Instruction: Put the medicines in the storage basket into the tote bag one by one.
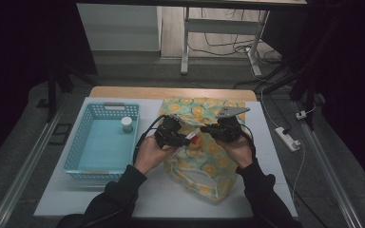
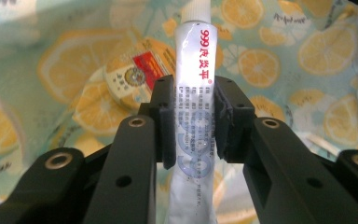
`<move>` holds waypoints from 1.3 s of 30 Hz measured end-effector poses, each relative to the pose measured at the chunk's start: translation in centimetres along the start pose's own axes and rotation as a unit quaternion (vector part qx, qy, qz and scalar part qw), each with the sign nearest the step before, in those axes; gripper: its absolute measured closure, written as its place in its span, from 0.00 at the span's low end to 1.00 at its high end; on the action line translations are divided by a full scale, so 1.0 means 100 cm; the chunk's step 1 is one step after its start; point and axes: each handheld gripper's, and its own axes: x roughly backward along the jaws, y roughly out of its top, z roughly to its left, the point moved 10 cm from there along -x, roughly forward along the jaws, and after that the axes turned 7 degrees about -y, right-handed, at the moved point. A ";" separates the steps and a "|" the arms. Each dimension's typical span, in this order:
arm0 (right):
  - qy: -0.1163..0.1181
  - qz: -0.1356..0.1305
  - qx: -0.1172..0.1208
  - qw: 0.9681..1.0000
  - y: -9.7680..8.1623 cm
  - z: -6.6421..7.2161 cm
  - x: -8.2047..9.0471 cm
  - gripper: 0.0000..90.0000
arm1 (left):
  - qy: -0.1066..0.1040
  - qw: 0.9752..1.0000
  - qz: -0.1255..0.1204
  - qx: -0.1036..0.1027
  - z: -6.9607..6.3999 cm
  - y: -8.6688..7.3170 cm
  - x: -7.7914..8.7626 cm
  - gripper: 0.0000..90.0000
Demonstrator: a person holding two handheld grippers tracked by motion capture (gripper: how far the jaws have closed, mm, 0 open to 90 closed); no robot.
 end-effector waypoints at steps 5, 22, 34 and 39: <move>0.000 -0.001 0.000 1.000 0.001 0.001 0.000 1.00 | 0.004 1.000 -0.005 -0.001 0.003 0.007 -0.009 0.79; 0.001 0.002 0.002 1.000 0.000 0.003 -0.002 1.00 | 0.034 0.999 -0.022 0.010 0.029 0.022 -0.030 0.79; -0.002 0.005 -0.001 1.000 -0.001 0.001 -0.004 1.00 | 0.045 0.998 -0.027 0.024 0.050 0.026 -0.042 0.79; -0.003 0.005 -0.003 1.000 -0.002 0.001 -0.005 1.00 | 0.044 0.998 -0.032 0.029 0.055 0.027 -0.047 0.79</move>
